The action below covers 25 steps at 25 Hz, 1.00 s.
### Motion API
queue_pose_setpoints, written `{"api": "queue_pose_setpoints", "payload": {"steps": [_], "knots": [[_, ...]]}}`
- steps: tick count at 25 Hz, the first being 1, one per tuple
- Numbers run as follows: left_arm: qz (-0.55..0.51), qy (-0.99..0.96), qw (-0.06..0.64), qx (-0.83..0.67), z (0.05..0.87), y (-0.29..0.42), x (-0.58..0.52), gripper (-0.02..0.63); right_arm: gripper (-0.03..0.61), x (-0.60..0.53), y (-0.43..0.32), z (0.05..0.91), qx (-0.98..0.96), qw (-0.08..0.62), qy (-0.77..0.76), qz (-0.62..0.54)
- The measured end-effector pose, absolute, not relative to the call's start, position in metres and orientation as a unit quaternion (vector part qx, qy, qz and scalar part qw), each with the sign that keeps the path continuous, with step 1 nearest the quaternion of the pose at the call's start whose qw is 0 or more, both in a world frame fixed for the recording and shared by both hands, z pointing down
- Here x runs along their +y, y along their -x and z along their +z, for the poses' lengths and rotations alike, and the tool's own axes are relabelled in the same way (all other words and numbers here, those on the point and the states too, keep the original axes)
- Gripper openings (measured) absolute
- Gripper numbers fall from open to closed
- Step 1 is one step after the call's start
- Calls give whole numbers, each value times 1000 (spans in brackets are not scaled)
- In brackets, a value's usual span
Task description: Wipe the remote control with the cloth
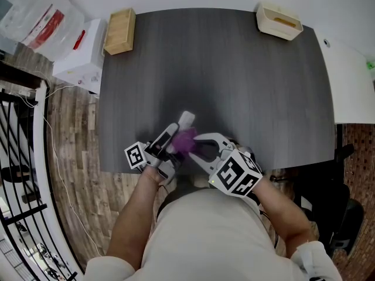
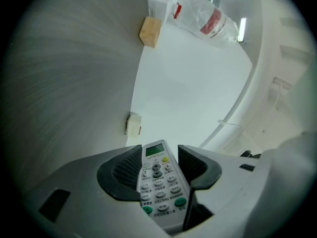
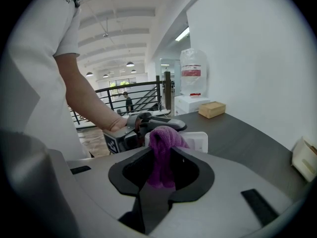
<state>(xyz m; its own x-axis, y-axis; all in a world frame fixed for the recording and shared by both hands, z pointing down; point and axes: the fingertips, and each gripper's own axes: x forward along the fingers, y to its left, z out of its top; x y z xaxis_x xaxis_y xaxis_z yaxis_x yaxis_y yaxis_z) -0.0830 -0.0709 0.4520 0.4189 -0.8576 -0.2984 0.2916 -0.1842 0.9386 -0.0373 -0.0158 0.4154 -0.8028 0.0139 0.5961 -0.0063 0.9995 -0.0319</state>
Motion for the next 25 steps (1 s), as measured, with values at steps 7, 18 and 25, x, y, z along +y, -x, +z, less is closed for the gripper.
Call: {"api": "queue_pose_setpoints", "payload": {"steps": [7, 18, 25], "knots": [[-470, -601, 578, -290, 455, 94, -79, 209, 107, -3, 40, 420, -943, 331, 38, 1], [-32, -718, 427, -548, 510, 130, -81, 209, 107, -13, -2, 434, -938, 343, -10, 53], [177, -703, 295, -622, 540, 155, -96, 209, 107, -19, -31, 446, -931, 353, -54, 78]]}}
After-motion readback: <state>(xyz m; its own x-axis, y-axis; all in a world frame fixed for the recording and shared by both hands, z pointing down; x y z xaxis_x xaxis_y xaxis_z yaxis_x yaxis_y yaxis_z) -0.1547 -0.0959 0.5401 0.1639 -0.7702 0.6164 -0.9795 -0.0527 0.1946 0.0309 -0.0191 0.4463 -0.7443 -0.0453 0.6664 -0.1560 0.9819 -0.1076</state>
